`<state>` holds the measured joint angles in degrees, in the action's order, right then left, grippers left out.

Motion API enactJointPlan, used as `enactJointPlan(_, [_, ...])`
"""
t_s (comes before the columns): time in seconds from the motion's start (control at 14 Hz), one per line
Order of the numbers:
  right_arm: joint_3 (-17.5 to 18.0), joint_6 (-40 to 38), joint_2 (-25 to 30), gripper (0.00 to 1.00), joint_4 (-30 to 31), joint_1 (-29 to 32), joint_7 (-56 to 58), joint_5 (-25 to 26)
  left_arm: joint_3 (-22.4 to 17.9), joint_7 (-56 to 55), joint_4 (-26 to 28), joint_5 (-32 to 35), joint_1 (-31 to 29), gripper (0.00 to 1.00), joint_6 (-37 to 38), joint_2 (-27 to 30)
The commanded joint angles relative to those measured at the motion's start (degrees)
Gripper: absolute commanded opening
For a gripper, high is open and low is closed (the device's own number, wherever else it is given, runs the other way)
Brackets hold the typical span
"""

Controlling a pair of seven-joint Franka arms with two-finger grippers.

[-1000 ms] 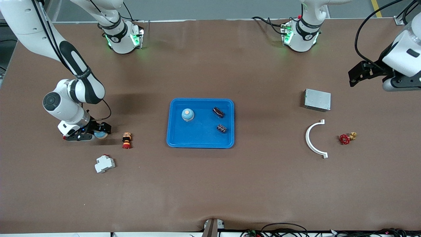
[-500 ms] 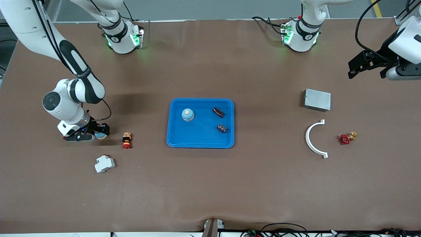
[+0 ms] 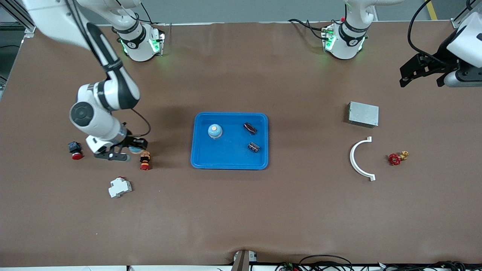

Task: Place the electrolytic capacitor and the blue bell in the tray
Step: 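Carry the bell with the right gripper over the tray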

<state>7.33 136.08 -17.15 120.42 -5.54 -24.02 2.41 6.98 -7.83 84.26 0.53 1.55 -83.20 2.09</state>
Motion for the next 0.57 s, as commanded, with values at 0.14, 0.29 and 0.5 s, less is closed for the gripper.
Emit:
enactJointPlan(0.14, [-0.7,-2.1,-0.7,0.0,-5.6,-12.3,-21.6,-0.1,1.7,0.3,-0.5,-0.2,0.2,1.0,3.7,1.6])
enactJointPlan(0.29, [-0.7,-1.8,-3.0,0.0,-8.2,-15.8,-28.5,-0.2,2.2,1.3,-0.2,-1.0,0.6,1.0,4.7,1.8])
enactJointPlan(0.5, [-0.9,-1.6,-8.3,0.0,-12.7,-19.9,-35.7,0.0,6.0,-0.1,-0.4,-0.4,0.7,1.0,5.4,1.7])
